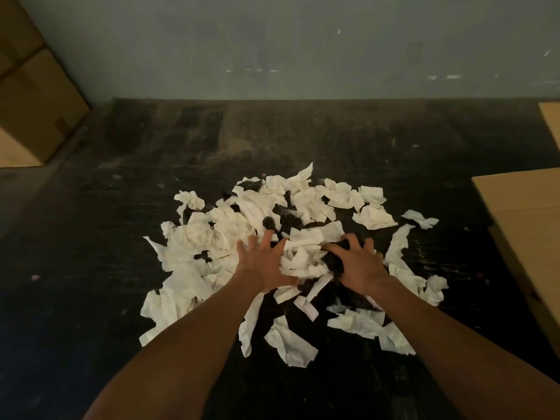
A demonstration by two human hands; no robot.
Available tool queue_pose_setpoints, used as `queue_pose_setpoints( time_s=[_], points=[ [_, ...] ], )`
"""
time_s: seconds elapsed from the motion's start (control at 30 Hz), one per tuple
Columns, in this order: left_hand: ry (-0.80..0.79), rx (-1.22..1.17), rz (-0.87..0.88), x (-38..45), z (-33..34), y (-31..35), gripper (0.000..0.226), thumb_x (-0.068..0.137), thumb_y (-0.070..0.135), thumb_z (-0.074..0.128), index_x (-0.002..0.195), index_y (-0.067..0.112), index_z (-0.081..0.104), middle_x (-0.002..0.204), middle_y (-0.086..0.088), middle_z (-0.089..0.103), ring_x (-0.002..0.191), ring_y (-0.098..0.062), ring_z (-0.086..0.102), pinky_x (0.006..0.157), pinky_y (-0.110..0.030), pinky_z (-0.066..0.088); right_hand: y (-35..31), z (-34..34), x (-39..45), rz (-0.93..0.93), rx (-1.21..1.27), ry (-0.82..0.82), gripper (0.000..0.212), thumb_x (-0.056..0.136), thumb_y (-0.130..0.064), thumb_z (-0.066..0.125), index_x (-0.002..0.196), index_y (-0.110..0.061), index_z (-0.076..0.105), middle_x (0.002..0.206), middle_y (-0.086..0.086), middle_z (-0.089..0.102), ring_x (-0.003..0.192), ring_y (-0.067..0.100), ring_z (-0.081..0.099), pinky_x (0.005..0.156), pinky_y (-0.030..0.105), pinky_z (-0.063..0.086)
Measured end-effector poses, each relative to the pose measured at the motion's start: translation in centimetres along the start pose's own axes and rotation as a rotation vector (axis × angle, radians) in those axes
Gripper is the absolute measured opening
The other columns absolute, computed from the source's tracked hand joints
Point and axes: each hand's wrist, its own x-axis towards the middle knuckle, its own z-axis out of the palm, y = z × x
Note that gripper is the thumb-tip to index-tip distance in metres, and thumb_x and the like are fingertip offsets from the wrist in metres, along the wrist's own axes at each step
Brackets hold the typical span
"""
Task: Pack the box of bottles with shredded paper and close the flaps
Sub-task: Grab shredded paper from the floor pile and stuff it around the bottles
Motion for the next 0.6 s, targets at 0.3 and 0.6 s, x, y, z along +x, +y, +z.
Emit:
queue_pose_setpoints(
  time_s=[0.3, 0.6],
  points=[
    [0.121, -0.048, -0.027, -1.6, 1.0, 0.3, 0.062, 0.091, 0.047, 0.057, 0.145, 0.027, 0.034, 0.145, -0.004, 0.038, 0.126, -0.030, 0.043, 0.102, -0.050, 0.035, -1.3, 1.1, -1.4, 0.022, 0.123, 0.057, 0.061, 0.088, -0.007, 0.058, 0.138, -0.039, 0.043, 0.148, 0.005, 0.025, 0.129, 0.041, 0.028, 0.104, 0.046, 0.043],
    [0.135, -0.116, -0.004, -3.6, 0.9, 0.2, 0.058, 0.093, 0.022, 0.059, 0.144, 0.015, 0.033, 0.138, -0.012, 0.042, 0.118, -0.030, 0.052, 0.095, -0.043, 0.046, -2.3, 0.4, -3.0, 0.067, 0.144, 0.047, 0.054, 0.090, -0.005, 0.056, 0.136, -0.031, 0.048, 0.142, 0.013, 0.037, 0.124, 0.034, 0.046, 0.102, 0.041, 0.045]
  ],
)
